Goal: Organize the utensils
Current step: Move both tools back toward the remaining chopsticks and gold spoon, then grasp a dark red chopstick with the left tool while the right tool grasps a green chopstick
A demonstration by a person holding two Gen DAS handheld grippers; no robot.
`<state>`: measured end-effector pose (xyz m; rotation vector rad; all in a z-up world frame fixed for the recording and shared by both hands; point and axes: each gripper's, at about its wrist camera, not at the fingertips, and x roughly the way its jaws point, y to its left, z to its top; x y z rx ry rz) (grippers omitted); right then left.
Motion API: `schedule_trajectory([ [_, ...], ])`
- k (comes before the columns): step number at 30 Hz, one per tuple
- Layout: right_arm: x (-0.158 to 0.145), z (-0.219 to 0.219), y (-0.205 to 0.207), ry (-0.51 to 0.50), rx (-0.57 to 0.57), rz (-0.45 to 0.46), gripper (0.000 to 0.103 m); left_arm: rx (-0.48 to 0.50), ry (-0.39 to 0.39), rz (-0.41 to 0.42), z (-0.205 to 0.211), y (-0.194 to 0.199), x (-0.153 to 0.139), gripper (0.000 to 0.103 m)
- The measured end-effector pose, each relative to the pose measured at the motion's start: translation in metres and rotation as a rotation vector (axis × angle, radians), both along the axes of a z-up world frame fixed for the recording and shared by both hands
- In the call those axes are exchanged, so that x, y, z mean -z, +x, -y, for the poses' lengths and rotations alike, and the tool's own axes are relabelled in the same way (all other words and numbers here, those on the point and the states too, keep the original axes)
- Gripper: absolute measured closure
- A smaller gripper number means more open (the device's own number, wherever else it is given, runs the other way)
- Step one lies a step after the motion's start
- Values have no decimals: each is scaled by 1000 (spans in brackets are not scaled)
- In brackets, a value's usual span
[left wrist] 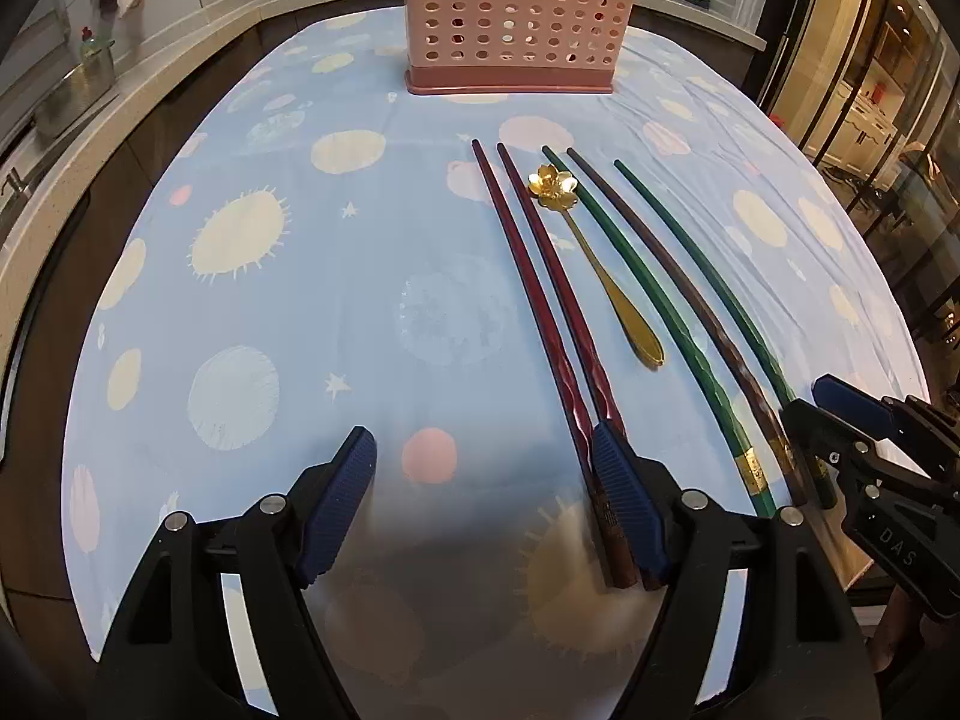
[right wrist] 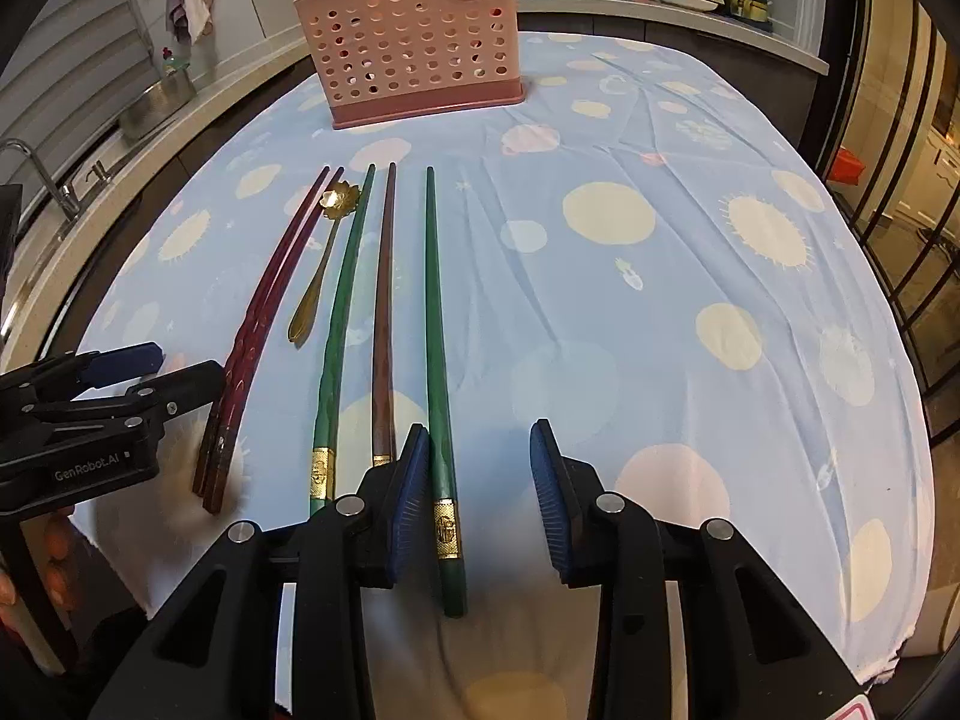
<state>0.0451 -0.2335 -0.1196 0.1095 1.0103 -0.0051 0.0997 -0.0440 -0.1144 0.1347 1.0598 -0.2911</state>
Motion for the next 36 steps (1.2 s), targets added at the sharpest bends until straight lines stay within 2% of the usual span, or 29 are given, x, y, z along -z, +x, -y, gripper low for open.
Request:
schedule_trajectory([
  [6, 1, 0, -7, -10, 2, 3, 71, -11, -15, -6, -9, -9, 2, 31],
  [10, 1, 0, -9, -7, 4, 4, 71, -9, 34, -9, -8, -15, 4, 33],
  [19, 1, 1, -11, 1, 9, 6, 71, -12, -15, -6, -4, -11, -6, 33],
  [23, 1, 2, -12, -1, 8, 6, 71, 9, -15, -20, 6, -11, 1, 33],
  [28, 2, 2, -13, 6, 12, 7, 72, 15, 28, -3, 7, -17, 5, 35],
  [32, 2, 2, -14, 2, 12, 8, 72, 14, 31, 1, 0, -21, 4, 40],
  [36, 1, 2, -16, 1, 9, 8, 73, 11, 30, -4, -5, -27, 4, 41],
])
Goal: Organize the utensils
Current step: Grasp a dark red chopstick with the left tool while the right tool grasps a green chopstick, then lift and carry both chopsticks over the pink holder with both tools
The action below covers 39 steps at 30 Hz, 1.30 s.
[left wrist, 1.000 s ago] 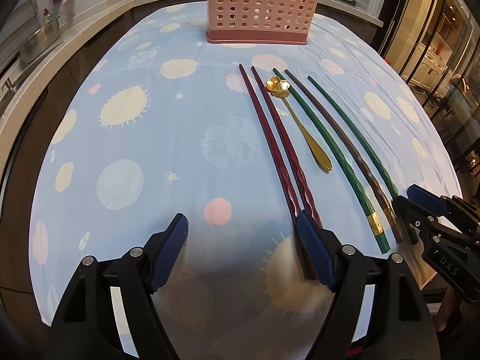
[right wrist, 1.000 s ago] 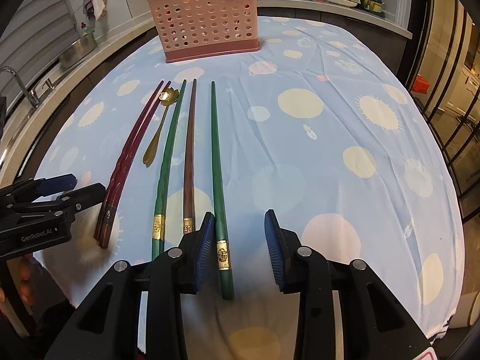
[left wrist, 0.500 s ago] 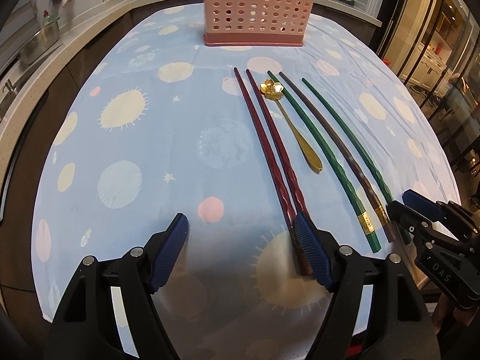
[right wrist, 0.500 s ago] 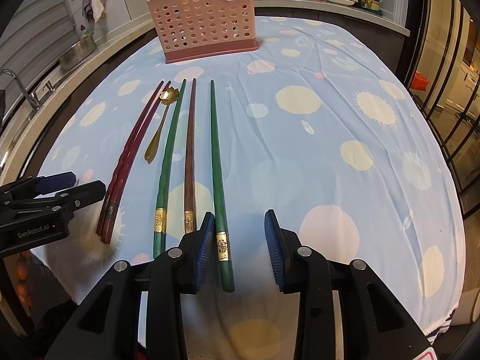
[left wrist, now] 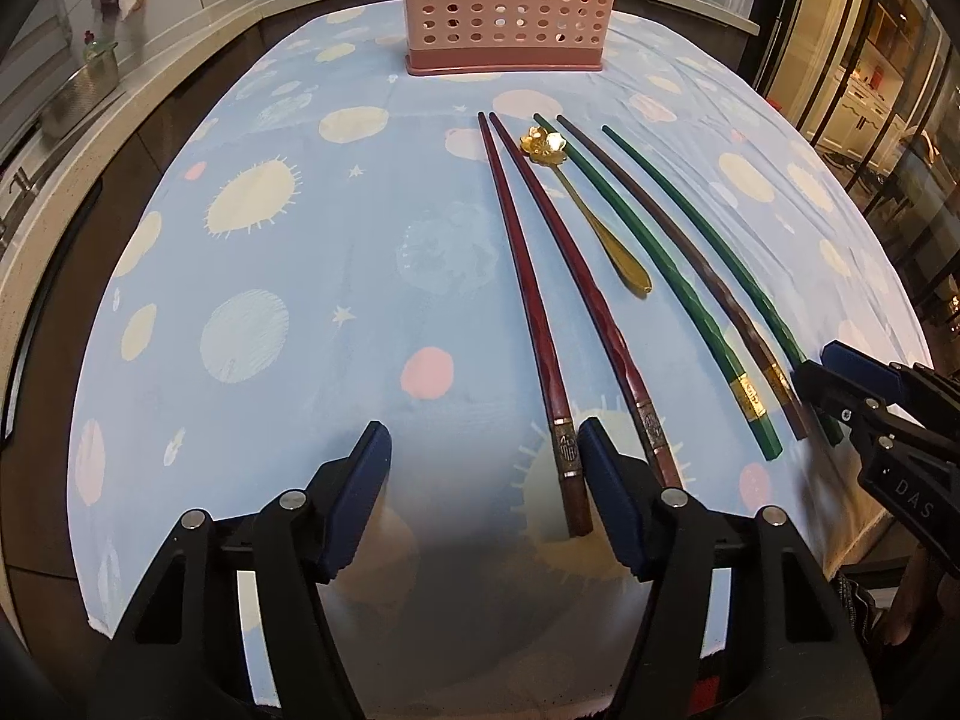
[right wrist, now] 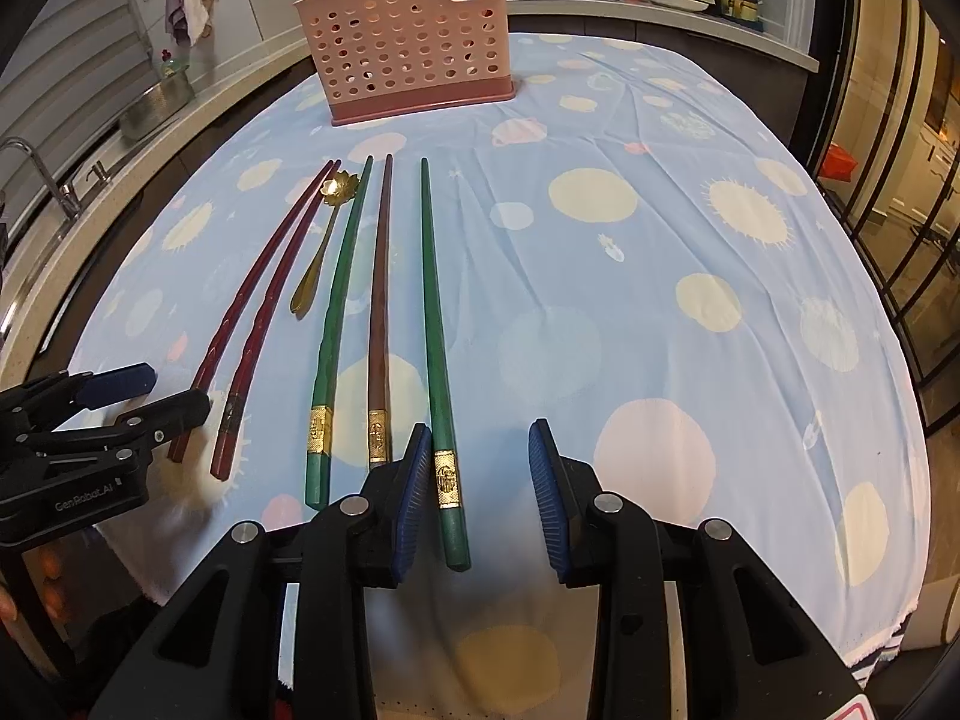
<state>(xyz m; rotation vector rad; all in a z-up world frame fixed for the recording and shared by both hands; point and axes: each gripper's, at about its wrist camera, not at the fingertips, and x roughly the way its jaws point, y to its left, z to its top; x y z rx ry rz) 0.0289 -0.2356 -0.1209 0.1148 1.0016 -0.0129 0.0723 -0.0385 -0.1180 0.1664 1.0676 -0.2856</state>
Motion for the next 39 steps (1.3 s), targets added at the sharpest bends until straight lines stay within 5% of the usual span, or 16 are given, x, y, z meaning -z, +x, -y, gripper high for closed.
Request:
schedule_trajectory([
  [7, 0, 3, -7, 0, 8, 1, 86, -5, 2, 3, -4, -9, 0, 43],
  [20, -2, 5, -12, 31, 9, 1, 96, 25, -76, -17, -10, -8, -4, 96],
  [29, -25, 10, -15, 38, 20, 58, 96, 15, -150, -27, -21, -5, -20, 96],
  [39, -83, 25, 0, 73, 23, 197, 96, -1, -204, 118, -32, 11, -81, 96],
])
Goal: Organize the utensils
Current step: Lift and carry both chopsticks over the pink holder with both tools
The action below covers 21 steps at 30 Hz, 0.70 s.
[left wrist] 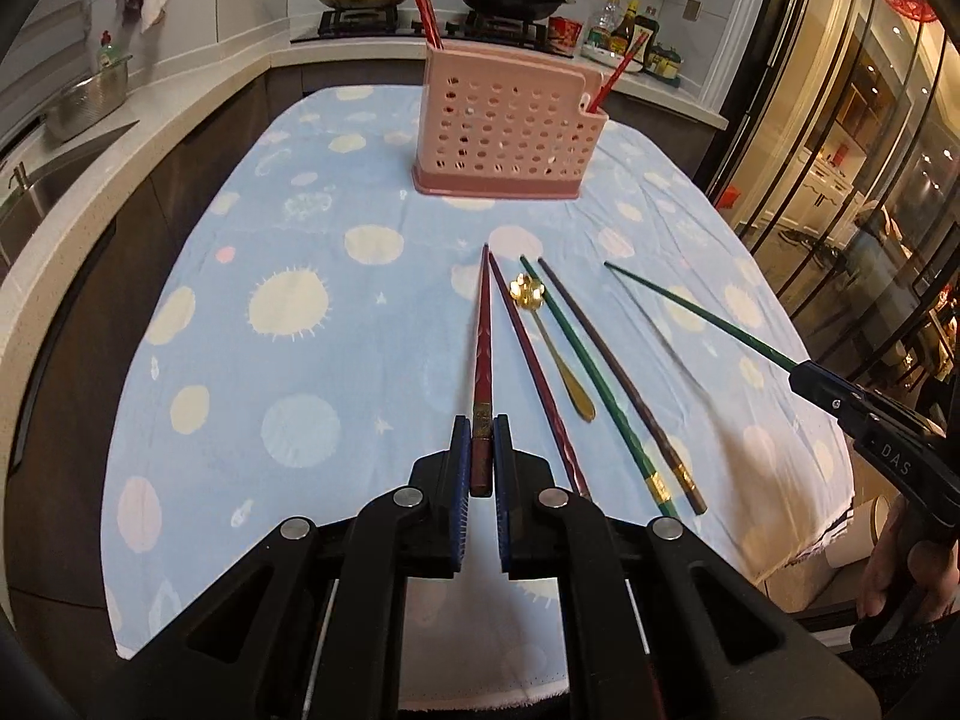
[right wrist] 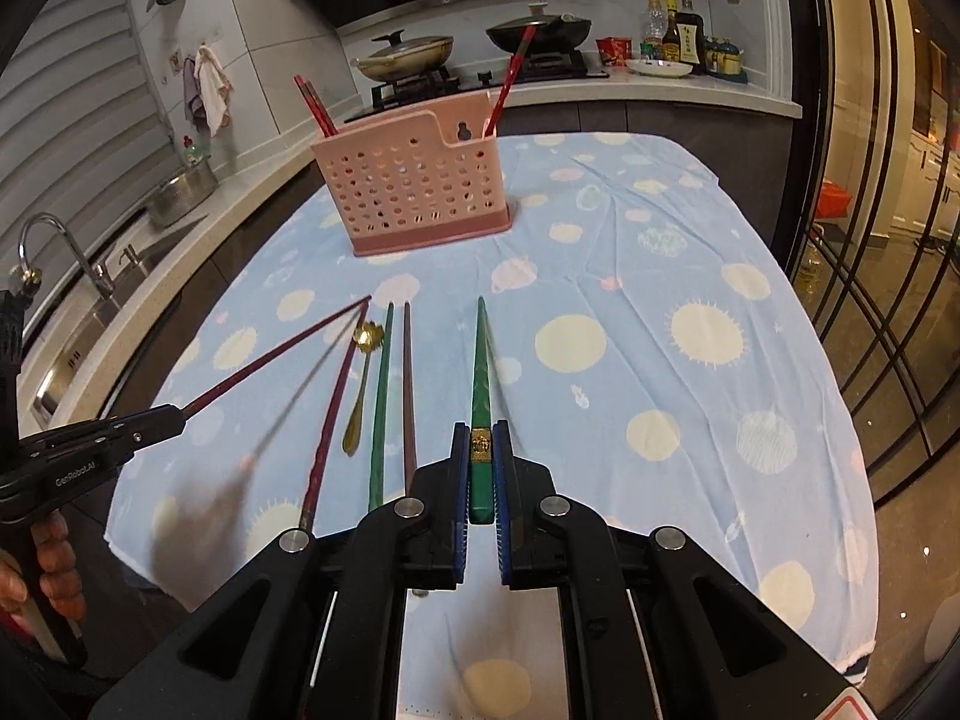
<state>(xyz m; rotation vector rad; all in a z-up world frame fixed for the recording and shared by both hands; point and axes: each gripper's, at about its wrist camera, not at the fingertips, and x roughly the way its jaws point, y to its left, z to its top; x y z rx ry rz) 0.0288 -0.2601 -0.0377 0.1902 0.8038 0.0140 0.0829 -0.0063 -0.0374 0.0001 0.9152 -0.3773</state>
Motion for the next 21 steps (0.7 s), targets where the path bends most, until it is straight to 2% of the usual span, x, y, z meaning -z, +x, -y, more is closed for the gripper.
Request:
schedule_trajectory([
  [10, -64, 16, 38, 14, -7, 158, 96, 3, -7, 155, 7, 33, -59, 96],
  [21, -114, 14, 94, 18, -47, 263, 96, 32, -16, 287, 25, 81, -118, 96],
])
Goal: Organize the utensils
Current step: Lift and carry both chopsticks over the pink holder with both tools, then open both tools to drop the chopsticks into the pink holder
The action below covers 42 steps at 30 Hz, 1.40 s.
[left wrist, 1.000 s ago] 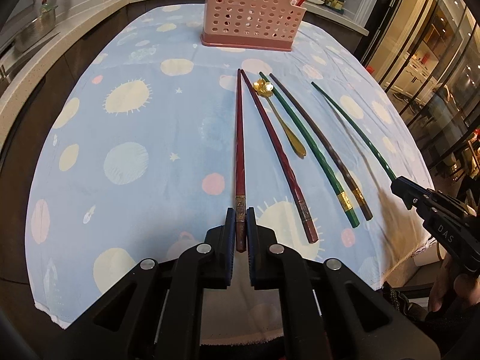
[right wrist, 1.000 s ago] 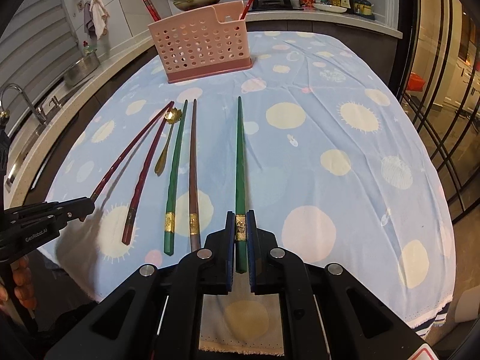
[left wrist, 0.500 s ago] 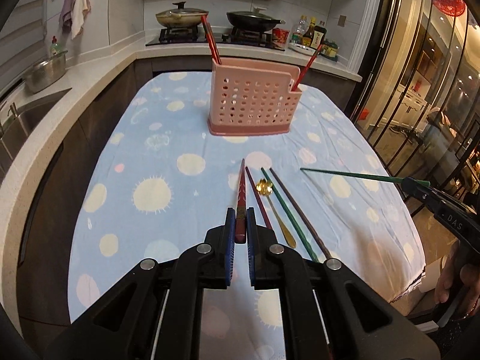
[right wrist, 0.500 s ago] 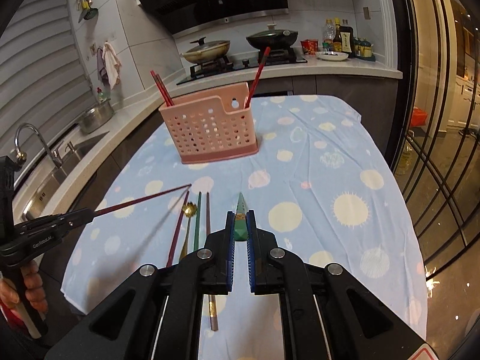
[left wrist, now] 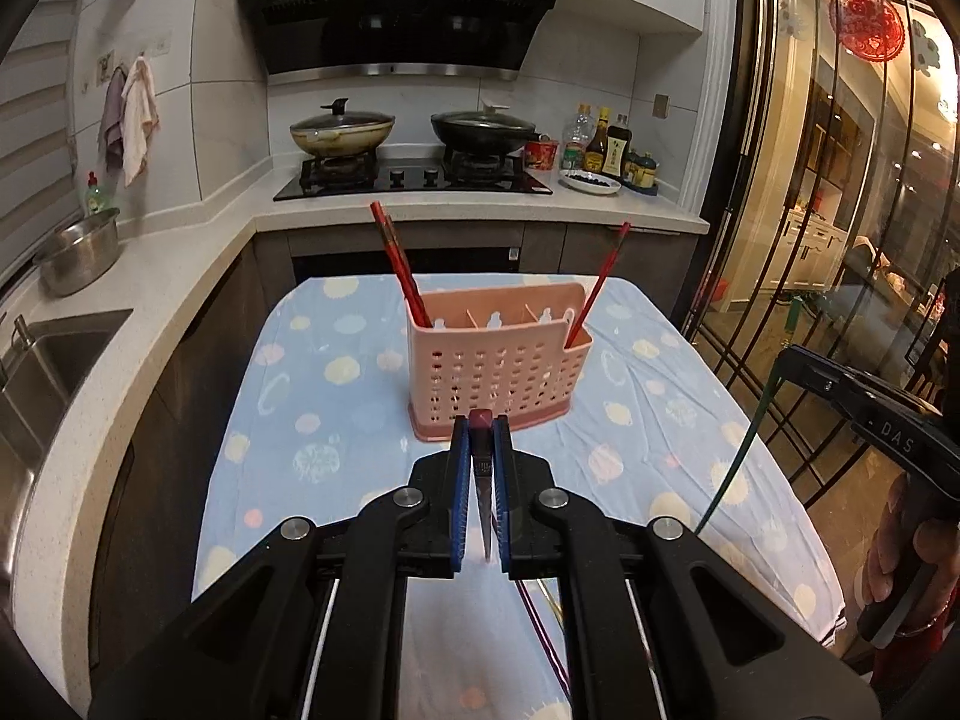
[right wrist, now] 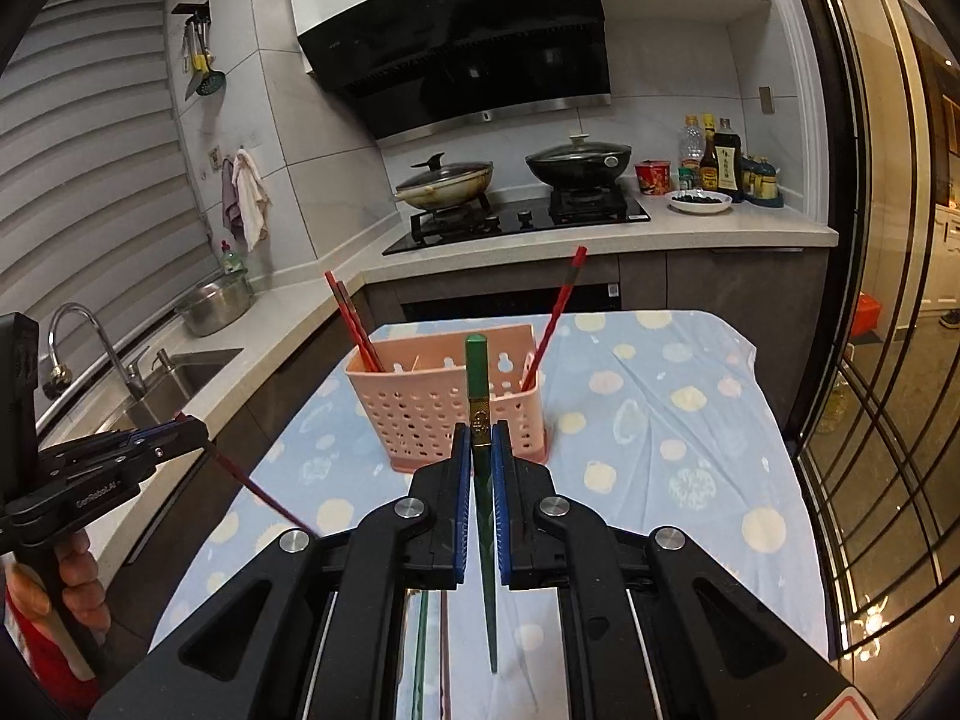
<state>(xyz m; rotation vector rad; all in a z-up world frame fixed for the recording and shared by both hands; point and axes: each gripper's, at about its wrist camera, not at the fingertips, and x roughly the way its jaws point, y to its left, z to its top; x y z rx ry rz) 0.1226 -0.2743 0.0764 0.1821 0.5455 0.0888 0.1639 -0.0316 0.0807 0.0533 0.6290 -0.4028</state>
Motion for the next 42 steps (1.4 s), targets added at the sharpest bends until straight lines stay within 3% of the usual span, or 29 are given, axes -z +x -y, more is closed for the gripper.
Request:
schedule_trajectory([
  [15, -81, 2, 84, 57, -20, 173, 96, 29, -54, 208, 27, 62, -102, 96],
  [22, -99, -4, 134, 64, -34, 173, 96, 51, -71, 243, 48, 105, -135, 96],
  [29, -92, -15, 170, 82, -48, 139, 96, 57, -66, 215, 61, 139, -134, 96],
  [42, -45, -21, 201, 52, -41, 17, 96, 44, -43, 84, 66, 175, -83, 96],
])
